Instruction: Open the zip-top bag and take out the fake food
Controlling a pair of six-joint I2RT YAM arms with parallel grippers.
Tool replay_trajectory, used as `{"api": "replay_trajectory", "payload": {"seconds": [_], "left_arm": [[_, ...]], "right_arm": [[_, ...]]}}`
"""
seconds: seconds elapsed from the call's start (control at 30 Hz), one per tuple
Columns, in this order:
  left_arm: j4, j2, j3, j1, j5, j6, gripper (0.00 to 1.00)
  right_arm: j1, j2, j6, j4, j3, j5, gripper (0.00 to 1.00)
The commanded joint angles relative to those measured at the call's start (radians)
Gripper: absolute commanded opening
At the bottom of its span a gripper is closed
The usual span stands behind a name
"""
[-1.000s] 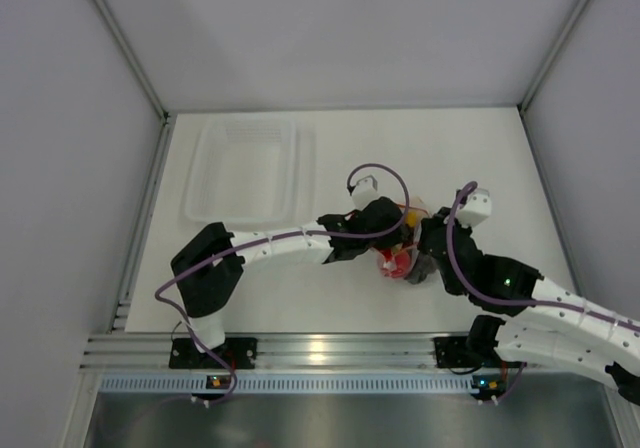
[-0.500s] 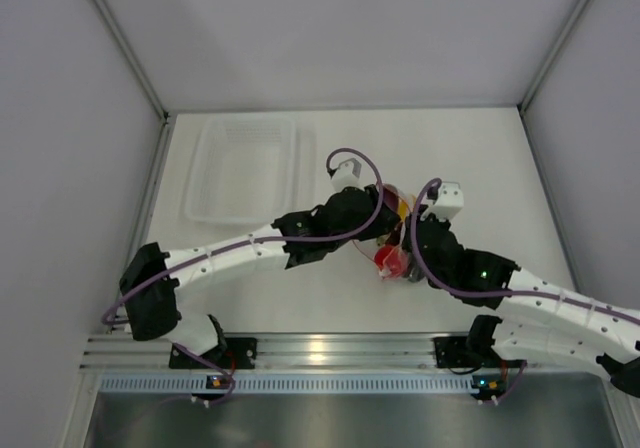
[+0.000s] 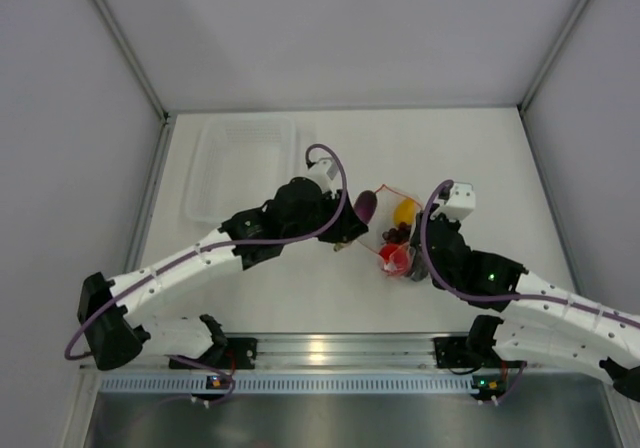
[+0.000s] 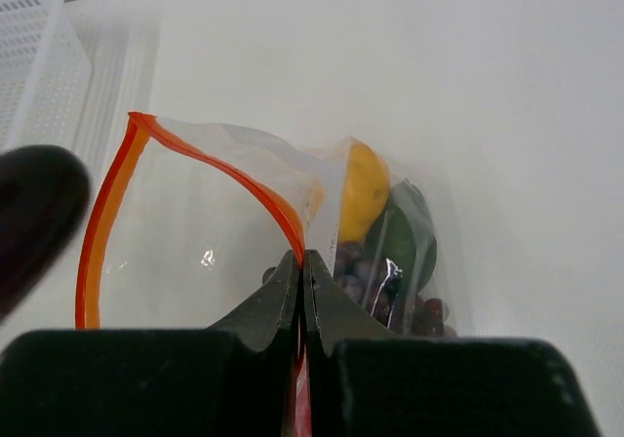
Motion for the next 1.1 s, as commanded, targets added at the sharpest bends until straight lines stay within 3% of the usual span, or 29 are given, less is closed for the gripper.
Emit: {"api": "replay_trajectory", "payload": {"seconds": [0.0,0.17,0.27,0.37,0.57,0.63,0.67,0.7,0.73,0.77,0.8,0.83,0.97,1.07], "left_arm": [[-0.101,-0.119,-0.013,0.096,-0.03,0.116,0.0],[-0.196,-0.148,0.007,0.323,-0.228,0.107,0.0],[-0.193,-0.069,0.048,0.471,-0.287,0.099,0.0],[-0.182,0.093,0.112,0.64,-0.195,0.064,0.0],[-0.15,0.379,0.264,0.809,-0.158,0.064,0.03],[-0.15,0.465,0.319,0.837,-0.123,0.059,0.13],[-0.15,0.488,0.336,0.849,-0.119,0.064,0.29],[-0.15,0.513,0.358,0.851,-0.133,0.071,0.36],[-0.148,0.522,0.363,0.851,-0.126,0.068,0.48],[-0.148,0.53,0.369,0.854,-0.112,0.071,0.69],[-0.151,0.533,0.376,0.854,-0.104,0.073,0.78],[-0.151,0.522,0.369,0.854,-0.093,0.07,0.94],[-0.151,0.46,0.346,0.856,-0.11,0.065,0.98],[-0.15,0.362,0.32,0.856,-0.009,0.064,0.98]], "right_arm": [[-0.018,-0.017,-0.025,-0.008,0.057,0.029,0.0],[-0.024,-0.013,-0.04,-0.038,0.098,0.005,0.0],[-0.022,-0.014,-0.066,-0.016,0.101,-0.061,0.0],[-0.024,-0.007,-0.109,0.016,0.106,-0.157,0.0],[-0.027,-0.016,-0.161,0.082,0.098,-0.349,0.0],[-0.027,-0.013,-0.163,0.088,0.101,-0.368,0.0],[-0.027,-0.011,-0.165,0.087,0.105,-0.369,0.0],[-0.028,-0.004,-0.165,0.087,0.108,-0.372,0.0],[-0.03,-0.001,-0.165,0.082,0.109,-0.377,0.0],[-0.035,0.004,-0.166,0.079,0.112,-0.379,0.0],[-0.039,0.007,-0.166,0.077,0.115,-0.379,0.0],[-0.042,0.012,-0.163,0.074,0.12,-0.382,0.0],[-0.062,0.016,-0.152,0.076,0.131,-0.414,0.0],[-0.068,0.015,-0.138,0.076,0.143,-0.422,0.0]]}}
